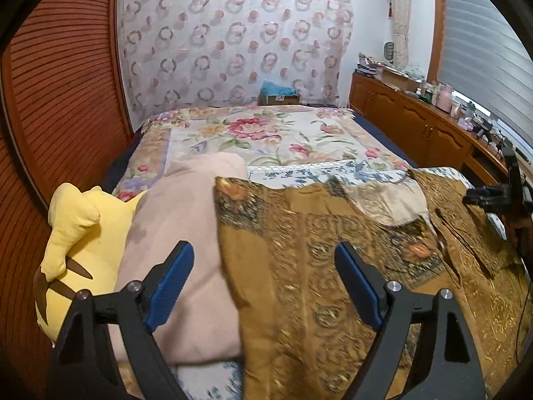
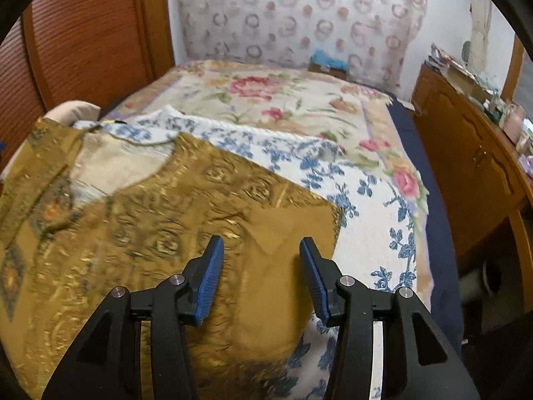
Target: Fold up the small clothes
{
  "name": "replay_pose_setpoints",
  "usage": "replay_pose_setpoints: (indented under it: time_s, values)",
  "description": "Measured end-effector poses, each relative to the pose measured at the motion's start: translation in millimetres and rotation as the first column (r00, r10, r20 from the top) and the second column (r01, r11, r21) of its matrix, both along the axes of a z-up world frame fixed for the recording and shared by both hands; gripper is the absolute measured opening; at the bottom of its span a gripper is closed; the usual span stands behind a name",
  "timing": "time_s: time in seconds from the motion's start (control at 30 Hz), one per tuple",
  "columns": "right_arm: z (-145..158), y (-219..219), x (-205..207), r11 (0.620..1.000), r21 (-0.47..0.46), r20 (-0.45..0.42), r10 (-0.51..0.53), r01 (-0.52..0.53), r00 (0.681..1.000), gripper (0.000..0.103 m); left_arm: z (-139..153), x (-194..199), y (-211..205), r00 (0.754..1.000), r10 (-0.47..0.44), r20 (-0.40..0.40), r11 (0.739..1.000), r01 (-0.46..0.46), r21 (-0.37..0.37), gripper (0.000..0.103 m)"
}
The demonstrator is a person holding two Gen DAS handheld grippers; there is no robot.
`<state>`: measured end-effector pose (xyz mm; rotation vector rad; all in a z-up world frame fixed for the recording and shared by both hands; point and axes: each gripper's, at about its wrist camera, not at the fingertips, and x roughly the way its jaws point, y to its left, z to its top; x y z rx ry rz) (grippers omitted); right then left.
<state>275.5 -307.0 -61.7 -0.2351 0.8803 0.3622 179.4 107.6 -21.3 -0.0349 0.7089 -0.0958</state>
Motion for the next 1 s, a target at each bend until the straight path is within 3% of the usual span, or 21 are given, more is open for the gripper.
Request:
replay_pose_setpoints:
  time_s: [0.13,0.4,0.57,0.9,1.0]
  values:
    - [-8.0,-2.1,1.3,1.0,0.013,0.015,0.006,-0.006,1.0,0.05,-4.0,19.2,13.5,0.999,0.013,-0.033,1.0,-0.014,-0.025,0.072]
    - [-9.2,-4.7,3.4,1.0,0.025,0.005,0.004,-0.004,1.0,0.055,-14.8,52.8,23.4,0.997,0.016,-0.082,0.999,-0.018,-0.034,0.06]
    - [-9.9,-4.4,4.8,1.0,0.023,0.003,0.006,-0.007,1.0,0.057,-21.4,65.6,19.9,0.995,-0.014,-0.103,0.999,0.009,-0.046,0.045]
    - [-11.2,-1.4,3.5,1.0,0.021,0.002,0.011,-0.012,1.0,0.06,-23.8,79.0,15.3,0.992,-0.031,-0.125,0.999,0.025,-0.046,0.042]
    - [-11.7,1.3,2.9,1.0,0.017,0.003,0.015,-0.015,1.0,0.061,-24.0,80.0,16.4,0.991,-0.028,-0.127,0.999,0.023,-0.044,0.036]
